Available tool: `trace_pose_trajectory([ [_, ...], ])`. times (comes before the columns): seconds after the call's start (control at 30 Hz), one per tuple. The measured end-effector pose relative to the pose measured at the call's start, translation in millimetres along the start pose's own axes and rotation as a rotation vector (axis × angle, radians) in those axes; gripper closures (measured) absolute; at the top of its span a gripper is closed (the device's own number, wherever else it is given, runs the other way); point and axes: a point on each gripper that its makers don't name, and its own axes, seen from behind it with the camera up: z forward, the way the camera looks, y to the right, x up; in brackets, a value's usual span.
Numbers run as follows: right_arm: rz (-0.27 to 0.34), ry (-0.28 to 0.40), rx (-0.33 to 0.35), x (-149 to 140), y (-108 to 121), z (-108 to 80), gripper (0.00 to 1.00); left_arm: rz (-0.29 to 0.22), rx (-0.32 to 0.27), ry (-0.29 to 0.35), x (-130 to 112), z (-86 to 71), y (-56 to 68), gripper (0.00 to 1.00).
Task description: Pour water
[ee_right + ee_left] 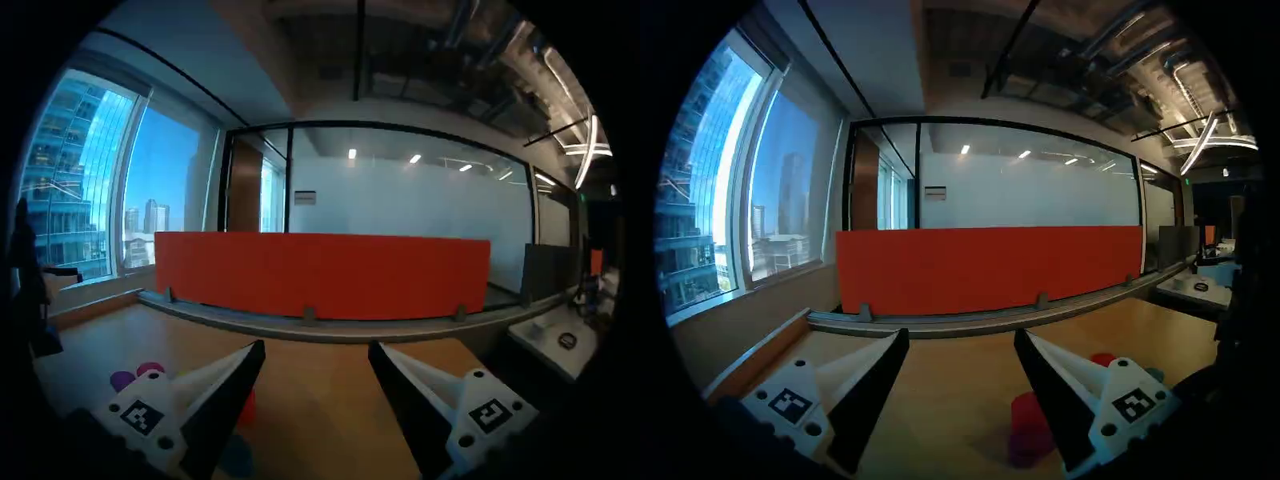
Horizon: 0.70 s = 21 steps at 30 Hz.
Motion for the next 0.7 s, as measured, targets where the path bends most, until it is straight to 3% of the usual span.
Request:
trace_pose_trajectory([
  [0.37,0.025,0.000,0.087,19,-15,3.5,0.00,-0.038,-0.114,-0.034,13,9.8,19.9,0.02],
  [0.57,0.017,-0.004,0.187,19,-31,-0.3,0.00,-0.015,-0.184,-0.023,20,13.2,32.1,0.02],
  [0.7,0.015,0.007,0.263,24,-44,-5.7,0.00,-0.033,-0.259,-0.015,27,12.7,48.6,0.02],
])
